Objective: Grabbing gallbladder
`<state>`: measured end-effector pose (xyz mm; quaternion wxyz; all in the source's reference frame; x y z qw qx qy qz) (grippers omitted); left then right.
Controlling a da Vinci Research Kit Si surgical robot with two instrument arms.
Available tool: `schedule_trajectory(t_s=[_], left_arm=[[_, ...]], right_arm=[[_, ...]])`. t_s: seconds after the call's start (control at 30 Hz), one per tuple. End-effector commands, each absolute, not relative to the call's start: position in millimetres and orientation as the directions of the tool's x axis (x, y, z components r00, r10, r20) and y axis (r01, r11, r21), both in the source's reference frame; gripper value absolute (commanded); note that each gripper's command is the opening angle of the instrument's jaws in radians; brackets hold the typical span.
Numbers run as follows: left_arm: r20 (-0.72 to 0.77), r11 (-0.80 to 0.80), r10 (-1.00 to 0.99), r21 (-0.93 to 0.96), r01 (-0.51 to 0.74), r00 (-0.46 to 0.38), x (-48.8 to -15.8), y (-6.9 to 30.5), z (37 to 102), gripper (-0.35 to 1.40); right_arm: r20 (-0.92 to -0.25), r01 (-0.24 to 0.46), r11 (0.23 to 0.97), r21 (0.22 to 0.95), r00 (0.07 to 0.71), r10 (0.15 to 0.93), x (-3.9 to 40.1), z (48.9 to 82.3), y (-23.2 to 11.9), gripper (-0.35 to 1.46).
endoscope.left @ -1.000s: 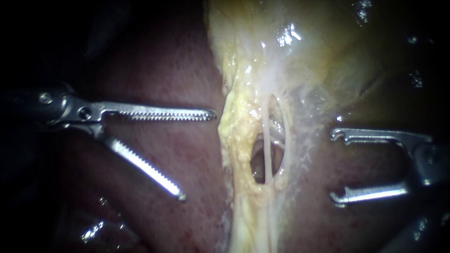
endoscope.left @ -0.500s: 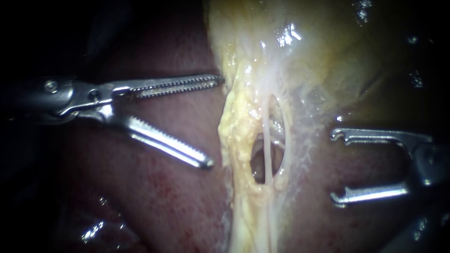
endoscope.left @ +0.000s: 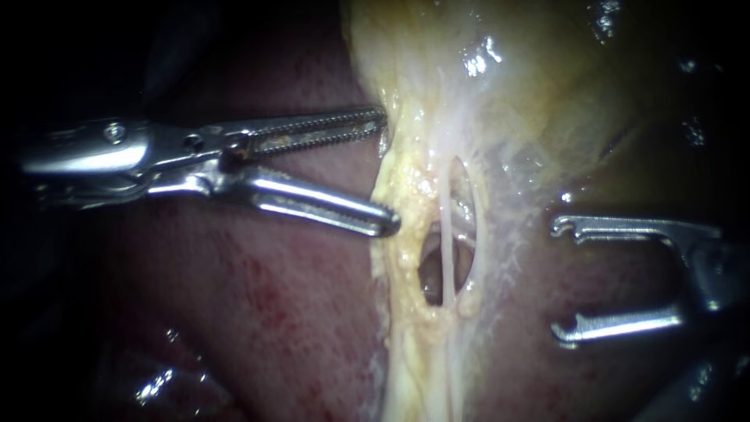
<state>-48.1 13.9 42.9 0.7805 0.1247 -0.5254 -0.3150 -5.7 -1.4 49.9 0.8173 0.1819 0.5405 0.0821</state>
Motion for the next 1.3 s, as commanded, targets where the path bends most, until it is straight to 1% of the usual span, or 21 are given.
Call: schedule_trajectory(t_s=[0.03, 0.13, 0.2, 0.47, 0.53, 0.6, 1.3], left_arm=[[0.732, 0.759, -0.635, 0.534, 0.372, 0.247, -48.1, 13.8, 42.9, 0.34], [0.717, 0.75, -0.645, 0.527, 0.4, 0.264, -48.2, 13.5, 43.1, 0.19], [0.709, 0.746, -0.648, 0.519, 0.416, 0.278, -48.3, 13.2, 43.3, 0.15], [0.688, 0.73, -0.661, 0.5, 0.466, 0.298, -48.4, 12.5, 43.9, -0.16], [0.684, 0.726, -0.664, 0.497, 0.475, 0.301, -48.4, 12.5, 43.9, -0.21], [0.682, 0.723, -0.667, 0.498, 0.478, 0.299, -48.3, 12.5, 43.8, -0.35], [0.676, 0.718, -0.673, 0.499, 0.485, 0.301, -48.3, 12.2, 42.9, -0.35]], right_arm=[[-0.854, 0.063, 0.921, 0.386, 0.402, 0.33, -5.7, 49.9, -1.4, 0.59], [-0.854, 0.063, 0.921, 0.386, 0.402, 0.33, -5.7, 49.9, -1.4, 0.59], [-0.854, 0.063, 0.921, 0.386, 0.402, 0.33, -5.7, 49.9, -1.4, 0.59], [-0.854, 0.063, 0.921, 0.386, 0.402, 0.33, -5.7, 49.9, -1.5, 0.59], [-0.852, 0.06, 0.919, 0.391, 0.402, 0.336, -5.7, 49.8, -1.5, 0.59], [-0.852, 0.06, 0.919, 0.391, 0.402, 0.336, -5.7, 49.8, -1.5, 0.59], [-0.852, 0.06, 0.919, 0.391, 0.402, 0.336, -5.7, 49.8, -1.5, 0.59]])
